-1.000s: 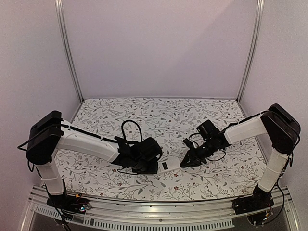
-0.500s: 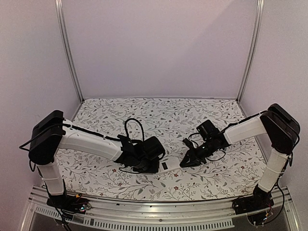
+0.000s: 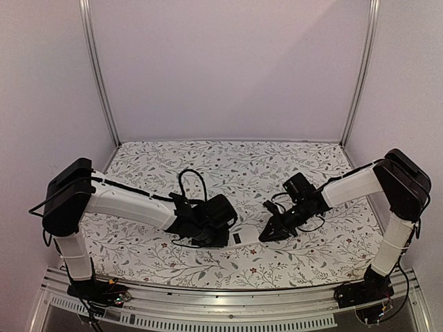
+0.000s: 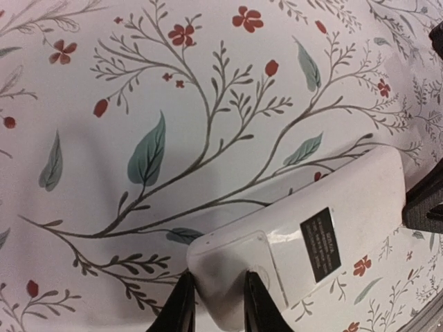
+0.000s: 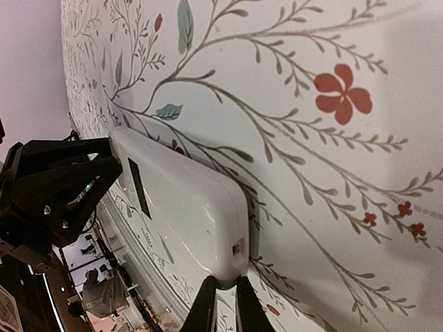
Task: Load the batteries into the remote control
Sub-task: Load the battery cover onto the remote control without the battery cover.
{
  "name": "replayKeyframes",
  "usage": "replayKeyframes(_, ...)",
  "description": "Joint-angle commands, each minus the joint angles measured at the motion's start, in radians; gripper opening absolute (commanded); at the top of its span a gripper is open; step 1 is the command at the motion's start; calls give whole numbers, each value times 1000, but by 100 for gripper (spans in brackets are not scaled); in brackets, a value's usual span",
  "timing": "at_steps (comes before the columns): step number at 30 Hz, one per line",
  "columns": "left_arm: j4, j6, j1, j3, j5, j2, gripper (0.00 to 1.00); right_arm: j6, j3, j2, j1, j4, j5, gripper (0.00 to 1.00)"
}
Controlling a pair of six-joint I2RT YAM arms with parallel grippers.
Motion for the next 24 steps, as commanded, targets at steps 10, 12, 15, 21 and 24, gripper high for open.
replayKeyframes(10,380,0,-3,-157,292,44,25,67,-4,20,82,233,-61,8)
replayKeyframes(12,326,-1,19,-184,252,10,27,72,-25,7,76,229,-46,8)
replayKeyframes(15,243,7,37,-189,209,-29,32,74,-51,-8,72,221,-29,10)
replayKeyframes(21,165,4,41,-176,146,-59,41,73,-75,-19,72,214,-20,16)
replayKeyframes(24,125,2,38,-167,114,-76,46,72,-78,-23,73,210,-20,20)
